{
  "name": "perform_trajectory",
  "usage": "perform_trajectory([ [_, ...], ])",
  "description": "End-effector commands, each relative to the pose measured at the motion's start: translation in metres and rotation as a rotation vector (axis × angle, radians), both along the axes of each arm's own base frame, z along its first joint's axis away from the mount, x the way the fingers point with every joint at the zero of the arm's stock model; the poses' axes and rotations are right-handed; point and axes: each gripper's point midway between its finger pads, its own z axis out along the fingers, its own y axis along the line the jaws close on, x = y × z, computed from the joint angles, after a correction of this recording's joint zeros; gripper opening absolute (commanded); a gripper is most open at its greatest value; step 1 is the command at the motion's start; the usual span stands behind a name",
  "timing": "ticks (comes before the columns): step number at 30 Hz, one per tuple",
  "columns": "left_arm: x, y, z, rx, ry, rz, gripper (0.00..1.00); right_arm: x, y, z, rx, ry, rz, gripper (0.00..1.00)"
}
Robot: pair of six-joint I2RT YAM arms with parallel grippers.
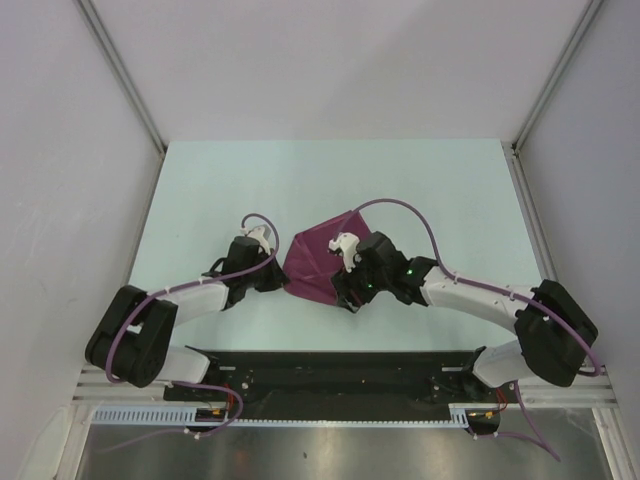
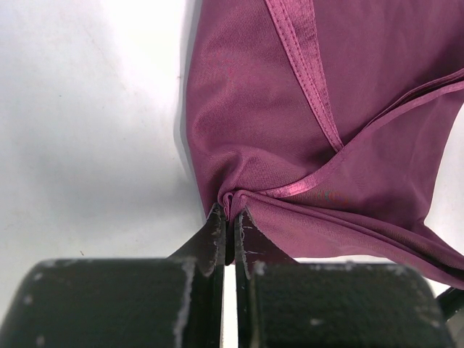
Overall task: Fold the napkin, place the utensils inside, and roll it up
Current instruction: Roll the napkin with the utensil
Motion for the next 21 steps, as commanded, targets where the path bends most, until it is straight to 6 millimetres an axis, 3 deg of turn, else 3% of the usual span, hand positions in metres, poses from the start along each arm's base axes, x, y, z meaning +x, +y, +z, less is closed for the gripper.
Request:
perform_trajectory([
  [1,0.007,-0.003,0.007,-0.011,-0.007,-0.004,0.00,0.010,0.009,-0.004,-0.026,-0.045,-0.001,0.68],
  [8,0.007,-0.002,0.006,-0.005,-0.003,-0.004,0.00,0.006,0.017,0.006,0.026,-0.041,0.031,0.67],
  [13,0.007,-0.001,0.005,-0.002,-0.001,-0.001,0.00,0.013,0.007,-0.011,-0.016,0.020,-0.018,0.60],
  [16,0.008,-0.001,0.006,-0.003,-0.001,0.002,0.00,0.014,0.001,-0.018,-0.028,0.054,-0.026,0.54],
  [21,0.008,0.000,0.006,-0.003,0.001,0.003,0.00,0.021,-0.005,-0.020,-0.028,0.067,-0.058,0.26],
])
